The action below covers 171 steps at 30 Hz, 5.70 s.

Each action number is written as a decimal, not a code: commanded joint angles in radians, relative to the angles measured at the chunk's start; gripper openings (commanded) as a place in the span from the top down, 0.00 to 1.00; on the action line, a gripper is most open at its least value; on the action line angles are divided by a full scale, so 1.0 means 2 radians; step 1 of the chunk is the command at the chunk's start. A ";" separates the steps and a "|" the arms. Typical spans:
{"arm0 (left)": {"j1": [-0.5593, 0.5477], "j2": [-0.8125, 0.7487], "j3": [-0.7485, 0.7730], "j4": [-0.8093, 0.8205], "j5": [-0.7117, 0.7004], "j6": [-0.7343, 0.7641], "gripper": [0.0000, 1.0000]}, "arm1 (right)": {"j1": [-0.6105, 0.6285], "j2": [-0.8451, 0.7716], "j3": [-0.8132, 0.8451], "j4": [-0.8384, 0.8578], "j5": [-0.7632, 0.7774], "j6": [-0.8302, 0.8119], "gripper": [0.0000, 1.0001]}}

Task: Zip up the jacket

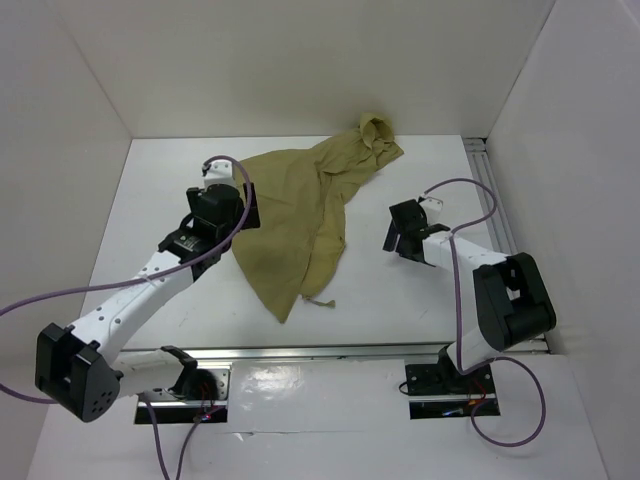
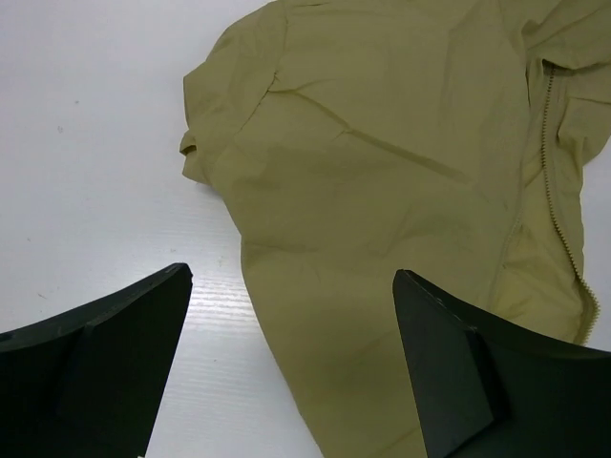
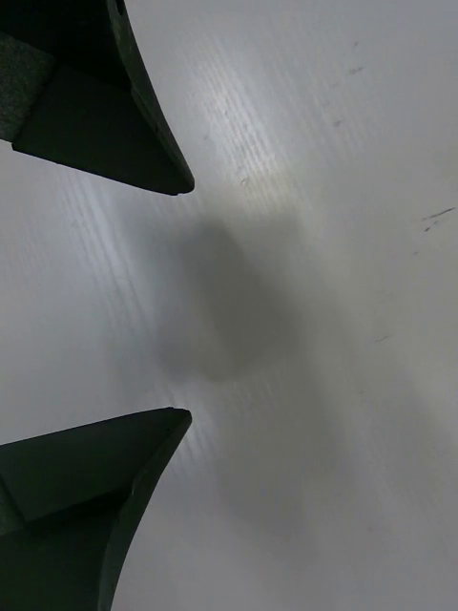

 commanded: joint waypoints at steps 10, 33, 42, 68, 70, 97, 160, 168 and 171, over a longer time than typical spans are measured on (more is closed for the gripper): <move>-0.026 0.022 0.056 -0.095 0.026 -0.045 0.00 | 0.026 -0.043 -0.030 0.014 -0.029 0.007 0.00; -0.221 0.111 -0.063 -0.185 0.110 -0.238 0.28 | 0.058 -0.142 -0.098 0.046 -0.089 0.011 0.01; -0.221 0.111 -0.107 -0.142 0.139 -0.216 0.35 | 0.058 -0.136 -0.094 0.040 -0.084 0.011 0.03; -0.221 0.099 -0.037 -0.164 0.149 -0.180 0.96 | 0.128 -0.127 -0.098 0.026 -0.133 -0.004 0.07; -0.221 0.081 -0.029 -0.169 0.149 -0.186 1.00 | 0.151 -0.134 -0.098 0.035 -0.149 0.012 0.09; -0.164 -0.036 -0.034 -0.143 0.103 -0.291 1.00 | 0.278 0.053 -0.036 0.141 -0.061 0.247 0.90; 0.006 0.156 0.038 -0.094 0.274 -0.189 1.00 | 0.233 0.055 0.079 -0.002 -0.216 -0.081 0.58; 0.006 0.160 0.033 -0.079 0.290 -0.189 1.00 | 0.233 0.081 0.088 0.003 -0.203 -0.091 0.58; 0.006 0.160 0.033 -0.079 0.295 -0.189 1.00 | 0.233 0.094 0.088 0.003 -0.186 -0.091 0.58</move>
